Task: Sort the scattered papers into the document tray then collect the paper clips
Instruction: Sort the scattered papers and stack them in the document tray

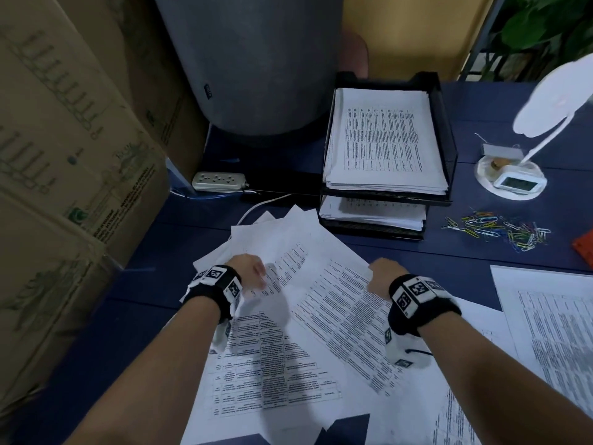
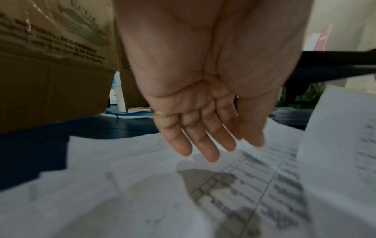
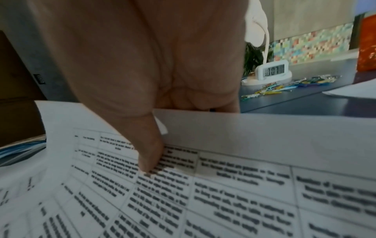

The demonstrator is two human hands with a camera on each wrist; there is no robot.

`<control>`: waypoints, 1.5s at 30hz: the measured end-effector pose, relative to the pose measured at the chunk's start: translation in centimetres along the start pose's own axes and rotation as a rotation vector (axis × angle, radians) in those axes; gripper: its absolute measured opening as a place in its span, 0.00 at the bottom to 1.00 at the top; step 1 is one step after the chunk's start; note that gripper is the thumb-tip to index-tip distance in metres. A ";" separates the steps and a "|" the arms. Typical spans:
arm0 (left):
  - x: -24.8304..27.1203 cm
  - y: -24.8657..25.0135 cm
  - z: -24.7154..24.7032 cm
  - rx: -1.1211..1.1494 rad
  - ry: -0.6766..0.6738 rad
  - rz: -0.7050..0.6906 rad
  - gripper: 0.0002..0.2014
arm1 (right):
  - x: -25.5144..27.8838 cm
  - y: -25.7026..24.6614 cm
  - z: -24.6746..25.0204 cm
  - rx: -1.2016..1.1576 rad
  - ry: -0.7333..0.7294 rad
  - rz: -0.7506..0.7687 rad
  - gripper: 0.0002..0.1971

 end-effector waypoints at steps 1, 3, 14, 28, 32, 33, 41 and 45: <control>0.4 -0.2 -0.7 -0.040 -0.045 -0.001 0.12 | 0.0 -0.1 -0.2 0.015 -0.006 0.006 0.27; 1.2 -0.3 -1.8 -0.127 -0.112 -0.011 0.19 | 0.0 -0.1 -0.9 0.033 -0.016 0.013 0.29; 3.3 -0.7 -3.5 -0.383 -0.030 0.020 0.41 | 1.5 -1.3 -1.4 0.098 0.013 0.115 0.21; 4.4 -1.2 -3.7 -0.395 -0.038 0.040 0.29 | 2.8 -5.7 -2.3 0.101 0.107 0.227 0.08; 4.6 -1.0 -3.8 -0.363 -0.050 0.019 0.19 | 2.9 -6.0 -2.1 0.136 0.155 0.204 0.09; 4.6 -1.0 -3.8 -0.336 -0.048 0.014 0.18 | 3.0 -6.1 -2.1 0.127 0.168 0.204 0.09; 3.8 -1.5 -3.3 -0.067 -0.046 -0.010 0.06 | 2.8 -7.8 -3.8 0.099 0.030 0.255 0.11; 3.6 0.1 -1.8 0.036 -0.031 -0.096 0.05 | 3.2 -7.4 -3.2 0.062 0.078 0.259 0.10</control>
Point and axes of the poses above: each hand's wrist, its own x-axis away from the middle knuckle, its own z-axis out of the back of the hand, y = z × x, the point moved 10 cm from there along -x, towards the middle knuckle, and after that the axes turned 1 degree about -z, right-handed, at the moved point
